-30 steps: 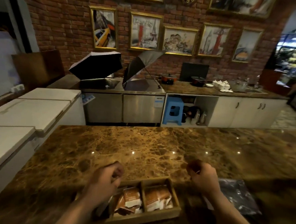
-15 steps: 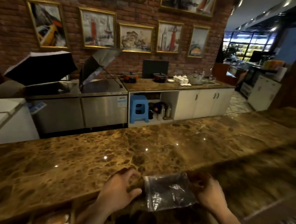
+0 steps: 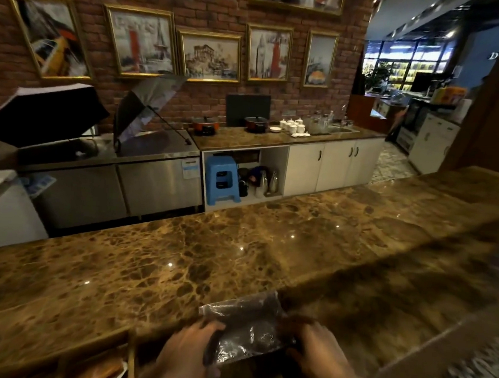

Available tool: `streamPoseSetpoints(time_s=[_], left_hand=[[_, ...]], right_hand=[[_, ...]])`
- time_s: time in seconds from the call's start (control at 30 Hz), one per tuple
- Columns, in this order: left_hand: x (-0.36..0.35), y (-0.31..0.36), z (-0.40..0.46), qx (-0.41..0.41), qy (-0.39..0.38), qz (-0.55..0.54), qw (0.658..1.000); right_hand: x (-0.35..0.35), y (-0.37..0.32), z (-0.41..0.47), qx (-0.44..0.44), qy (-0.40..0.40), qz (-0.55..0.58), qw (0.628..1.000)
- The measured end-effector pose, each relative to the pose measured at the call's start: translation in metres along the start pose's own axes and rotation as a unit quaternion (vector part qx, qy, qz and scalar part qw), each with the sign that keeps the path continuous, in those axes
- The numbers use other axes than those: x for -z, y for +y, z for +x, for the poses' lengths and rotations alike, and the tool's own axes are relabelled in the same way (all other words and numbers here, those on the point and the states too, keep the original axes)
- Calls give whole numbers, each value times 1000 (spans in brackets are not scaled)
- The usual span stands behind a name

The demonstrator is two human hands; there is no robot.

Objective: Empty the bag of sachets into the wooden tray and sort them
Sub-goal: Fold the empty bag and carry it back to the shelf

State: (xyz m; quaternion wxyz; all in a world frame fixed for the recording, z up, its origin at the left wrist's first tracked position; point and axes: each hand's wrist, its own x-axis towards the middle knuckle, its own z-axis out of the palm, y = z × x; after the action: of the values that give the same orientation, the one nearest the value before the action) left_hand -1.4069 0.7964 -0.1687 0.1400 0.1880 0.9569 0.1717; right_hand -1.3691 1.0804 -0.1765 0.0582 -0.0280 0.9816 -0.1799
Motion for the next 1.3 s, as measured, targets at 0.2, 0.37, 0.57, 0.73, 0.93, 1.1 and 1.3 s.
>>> streamPoseSetpoints(time_s=[0.2,0.37,0.57,0.73,0.93,1.1,1.3], left_hand=[[11,-5,2,20,39,-27,999],[54,-2,13,45,66,-48,996],[133,12,18,15,163,-14,986],[193,12,18,-23,247,5,969],[245,12,-3,-32,348,36,936],[263,-8,-29,15,372,57,926],[268,-46,-94,80,403,67,909]], right_hand=[[8,-10,13,37,36,7,999],[38,-21,39,38,67,-13,997],[107,-53,62,109,151,-22,982],[159,-83,78,143,239,-31,960],[205,-122,91,199,303,6,932],[211,-159,106,246,307,32,919],[190,-232,120,292,240,61,924]])
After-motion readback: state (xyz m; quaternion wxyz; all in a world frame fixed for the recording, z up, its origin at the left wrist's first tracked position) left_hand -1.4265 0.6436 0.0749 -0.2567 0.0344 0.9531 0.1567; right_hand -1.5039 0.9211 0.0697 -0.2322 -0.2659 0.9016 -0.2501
